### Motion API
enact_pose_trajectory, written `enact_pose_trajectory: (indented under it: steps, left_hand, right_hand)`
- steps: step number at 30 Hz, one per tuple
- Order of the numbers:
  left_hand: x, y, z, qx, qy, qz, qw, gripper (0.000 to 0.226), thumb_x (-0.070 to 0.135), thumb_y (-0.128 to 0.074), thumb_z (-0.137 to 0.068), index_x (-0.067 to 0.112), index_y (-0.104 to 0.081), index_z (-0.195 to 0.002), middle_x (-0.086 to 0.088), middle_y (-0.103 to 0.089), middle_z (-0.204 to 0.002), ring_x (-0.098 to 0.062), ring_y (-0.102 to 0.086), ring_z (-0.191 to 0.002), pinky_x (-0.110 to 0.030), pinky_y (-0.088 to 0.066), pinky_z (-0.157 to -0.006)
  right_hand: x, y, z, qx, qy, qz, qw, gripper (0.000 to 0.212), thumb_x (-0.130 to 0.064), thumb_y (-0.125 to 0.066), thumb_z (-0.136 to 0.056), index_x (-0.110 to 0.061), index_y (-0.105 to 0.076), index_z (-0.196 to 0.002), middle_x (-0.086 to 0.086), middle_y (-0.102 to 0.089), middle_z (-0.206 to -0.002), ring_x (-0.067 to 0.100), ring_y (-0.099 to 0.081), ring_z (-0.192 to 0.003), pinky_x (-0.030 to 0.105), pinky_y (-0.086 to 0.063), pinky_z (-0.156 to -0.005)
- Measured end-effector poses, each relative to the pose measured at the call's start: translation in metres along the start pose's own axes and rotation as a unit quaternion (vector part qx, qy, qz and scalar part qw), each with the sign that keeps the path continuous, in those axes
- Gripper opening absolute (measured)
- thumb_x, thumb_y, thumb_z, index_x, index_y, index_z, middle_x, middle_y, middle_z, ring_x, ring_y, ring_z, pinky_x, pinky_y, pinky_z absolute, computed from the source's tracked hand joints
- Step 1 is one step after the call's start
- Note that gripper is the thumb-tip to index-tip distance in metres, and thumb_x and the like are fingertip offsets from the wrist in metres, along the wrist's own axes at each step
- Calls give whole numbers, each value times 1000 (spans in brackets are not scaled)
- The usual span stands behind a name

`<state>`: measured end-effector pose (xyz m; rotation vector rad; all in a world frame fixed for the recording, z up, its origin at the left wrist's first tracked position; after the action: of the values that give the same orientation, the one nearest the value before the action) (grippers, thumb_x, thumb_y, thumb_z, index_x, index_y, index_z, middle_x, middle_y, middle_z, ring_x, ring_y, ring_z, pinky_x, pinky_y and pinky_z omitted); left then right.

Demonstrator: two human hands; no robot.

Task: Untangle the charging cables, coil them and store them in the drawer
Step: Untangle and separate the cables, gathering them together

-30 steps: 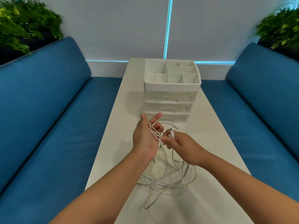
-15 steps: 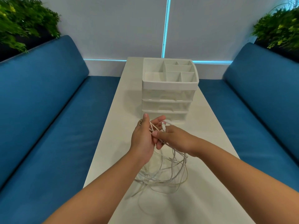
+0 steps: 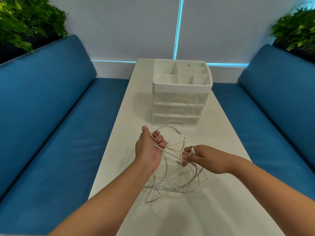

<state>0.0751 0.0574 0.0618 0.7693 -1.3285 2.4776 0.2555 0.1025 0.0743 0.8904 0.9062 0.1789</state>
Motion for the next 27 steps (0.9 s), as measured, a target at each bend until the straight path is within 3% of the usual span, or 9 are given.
enact_pose_trajectory:
  steps: [2, 4, 7, 9, 15, 19, 22, 24, 27]
  left_hand:
    - [0, -2, 2, -24, -22, -21, 999, 25, 35, -41, -106, 16, -42, -90, -3, -49, -72, -11, -36, -49, -21, -34, -43]
    - [0, -3, 8, -55, -40, -50, 996, 25, 37, -41, -106, 17, -44, -90, -1, -49, -71, -10, -34, -50, -21, -34, -46]
    - [-2, -2, 19, -103, -42, -82, 990, 25, 39, -40, -105, 18, -46, -92, -1, -50, -73, -11, -36, -51, -22, -35, -48]
    - [-6, 0, 25, -130, -36, -99, 986, 26, 39, -40, -105, 17, -46, -92, -3, -52, -74, -11, -37, -52, -23, -35, -50]
    - [-6, 2, 32, -160, -53, -176, 970, 23, 32, -45, -104, 13, -46, -91, -3, -52, -73, -10, -37, -51, -24, -31, -50]
    - [-2, 4, 30, -132, -102, -224, 960, 22, 31, -49, -103, 12, -44, -92, 1, -49, -66, -10, -27, -48, -21, -27, -45]
    - [0, 6, 29, -128, -103, -234, 958, 21, 33, -49, -102, 13, -45, -102, 2, -49, -63, -9, -26, -47, -21, -27, -45]
    - [0, 8, 30, -137, -101, -246, 954, 23, 35, -47, -103, 13, -49, -111, 1, -49, -64, -9, -27, -46, -21, -28, -46]
    - [-4, 10, 35, -184, -111, -289, 933, 30, 36, -39, -105, 9, -53, -108, 0, -48, -63, -10, -27, -47, -22, -25, -47]
  right_hand:
    - [2, 3, -1, 7, -20, -25, 999, 35, -42, -41, -102, -26, -70, -92, -10, -66, -91, 5, -59, -85, 27, -45, -87]
    - [-5, 9, -1, 73, -32, -64, 995, 36, -45, -41, -101, -26, -70, -91, -10, -70, -95, 5, -63, -94, 29, -46, -95]
    - [-26, 20, -5, 216, -22, -47, 975, 39, -42, -40, -101, -19, -65, -82, -6, -68, -83, 9, -64, -83, 31, -50, -84]
    - [-45, 23, -11, 258, -4, -6, 966, 38, -40, -39, -102, -19, -60, -79, -9, -63, -77, 7, -59, -75, 27, -46, -74]
    - [-64, 13, -34, 238, -3, -110, 965, 37, -36, -44, -102, -14, -61, -78, -3, -57, -68, 11, -50, -64, 31, -41, -68]
    - [-64, -3, -33, 217, -28, -196, 956, 44, -42, -51, -97, -26, -60, -57, -10, -47, -53, 7, -40, -51, 22, -34, -56]
    - [-65, -9, -31, 208, -58, -285, 934, 47, -39, -56, -94, -27, -57, -48, -4, -41, -54, 17, -36, -57, 28, -31, -60]
    - [-65, -10, -31, 197, -80, -319, 923, 42, -37, -58, -91, -24, -54, -51, -5, -41, -54, 13, -35, -54, 26, -31, -58]
    - [-64, -12, -33, 165, -94, -370, 909, 36, -41, -54, -88, -16, -61, -63, 0, -42, -59, 13, -35, -55, 26, -31, -57]
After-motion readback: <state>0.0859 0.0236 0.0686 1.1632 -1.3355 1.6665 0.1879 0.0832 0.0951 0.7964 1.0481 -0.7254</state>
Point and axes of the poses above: each hand's wrist, its own z-axis away from the middle knuckle, its own y-axis out of the back of the hand, x = y × z, the point moved 1 cm from there along -z, towards the middle knuckle
